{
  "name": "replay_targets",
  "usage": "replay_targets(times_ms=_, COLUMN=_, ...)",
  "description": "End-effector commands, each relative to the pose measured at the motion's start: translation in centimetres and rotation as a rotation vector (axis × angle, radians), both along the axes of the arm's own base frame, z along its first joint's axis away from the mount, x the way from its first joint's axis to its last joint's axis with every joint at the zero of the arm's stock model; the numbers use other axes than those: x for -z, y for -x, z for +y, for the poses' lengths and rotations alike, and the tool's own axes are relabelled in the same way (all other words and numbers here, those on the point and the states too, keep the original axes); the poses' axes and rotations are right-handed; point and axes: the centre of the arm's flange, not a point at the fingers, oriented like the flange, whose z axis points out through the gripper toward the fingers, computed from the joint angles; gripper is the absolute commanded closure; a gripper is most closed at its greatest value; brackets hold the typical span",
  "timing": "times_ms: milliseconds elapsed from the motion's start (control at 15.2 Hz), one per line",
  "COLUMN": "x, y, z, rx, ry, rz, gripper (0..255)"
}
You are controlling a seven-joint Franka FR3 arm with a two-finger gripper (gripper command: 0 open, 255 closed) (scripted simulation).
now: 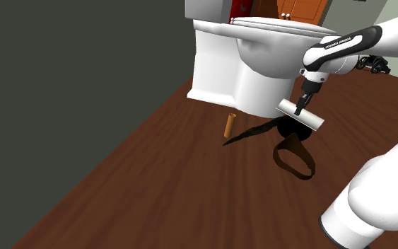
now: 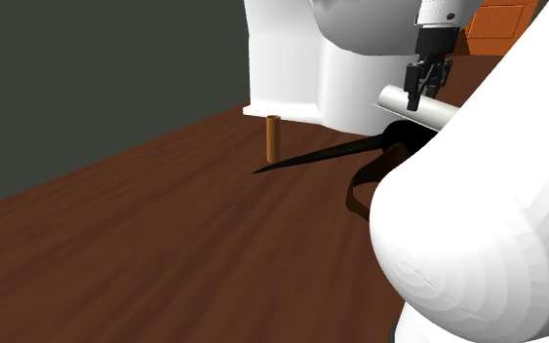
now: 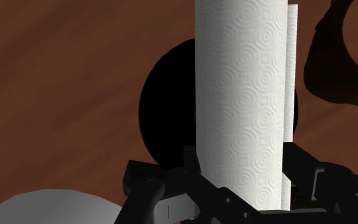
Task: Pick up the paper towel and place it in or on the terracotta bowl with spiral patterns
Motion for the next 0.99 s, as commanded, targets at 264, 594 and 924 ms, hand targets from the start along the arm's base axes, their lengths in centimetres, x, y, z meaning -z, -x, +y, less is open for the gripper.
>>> replay_targets(times_ms=264, x=1.27, y=0.05, z=-0.02, rx=0.0, ry=0.0, rz=0.0, gripper=255)
replay_targets(times_ms=594, x=1.27, y=0.05, z=-0.02, rx=0.0, ry=0.0, rz=0.0, gripper=0)
replay_targets(times_ms=924, x=1.27, y=0.05, z=-0.02, rx=0.0, ry=0.0, rz=0.0, gripper=0)
